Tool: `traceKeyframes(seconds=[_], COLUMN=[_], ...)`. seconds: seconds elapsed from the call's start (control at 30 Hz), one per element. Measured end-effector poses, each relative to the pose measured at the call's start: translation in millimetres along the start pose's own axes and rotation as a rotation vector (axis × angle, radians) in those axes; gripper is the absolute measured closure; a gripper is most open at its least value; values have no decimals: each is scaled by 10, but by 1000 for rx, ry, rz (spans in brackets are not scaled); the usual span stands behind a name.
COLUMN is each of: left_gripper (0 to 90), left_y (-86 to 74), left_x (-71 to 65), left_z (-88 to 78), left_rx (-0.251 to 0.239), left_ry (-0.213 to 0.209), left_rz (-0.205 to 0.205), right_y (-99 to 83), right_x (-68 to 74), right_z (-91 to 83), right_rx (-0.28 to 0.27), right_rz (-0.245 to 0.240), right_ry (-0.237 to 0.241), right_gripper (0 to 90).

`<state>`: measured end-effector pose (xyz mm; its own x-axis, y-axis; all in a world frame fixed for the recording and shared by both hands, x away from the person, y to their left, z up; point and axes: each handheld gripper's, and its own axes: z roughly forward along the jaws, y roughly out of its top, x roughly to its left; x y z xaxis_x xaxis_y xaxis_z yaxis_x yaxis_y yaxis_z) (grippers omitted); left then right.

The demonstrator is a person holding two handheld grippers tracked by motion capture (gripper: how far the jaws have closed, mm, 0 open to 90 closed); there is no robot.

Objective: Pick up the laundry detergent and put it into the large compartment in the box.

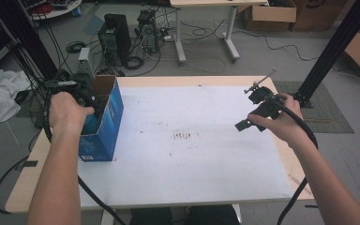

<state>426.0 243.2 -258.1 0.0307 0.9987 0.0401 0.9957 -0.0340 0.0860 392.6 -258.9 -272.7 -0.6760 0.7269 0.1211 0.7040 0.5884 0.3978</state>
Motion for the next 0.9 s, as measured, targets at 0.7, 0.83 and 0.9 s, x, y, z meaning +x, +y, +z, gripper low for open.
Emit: traceKeyframes(seconds=[0.7, 0.83, 0.9], left_gripper=[378, 376, 375], left_y=[-30, -25, -24], left_x=[5, -18, -29], left_z=[220, 226, 226], left_rx=[26, 25, 28], left_ry=[20, 28, 29], left_rz=[1, 0, 4], right_y=[-32, -33, -36], right_x=[-32, -28, -28], right_z=[27, 27, 22], right_rx=[-3, -3, -1], right_rz=[6, 6, 6], right_ry=[4, 6, 4], right_gripper=[206, 206, 206])
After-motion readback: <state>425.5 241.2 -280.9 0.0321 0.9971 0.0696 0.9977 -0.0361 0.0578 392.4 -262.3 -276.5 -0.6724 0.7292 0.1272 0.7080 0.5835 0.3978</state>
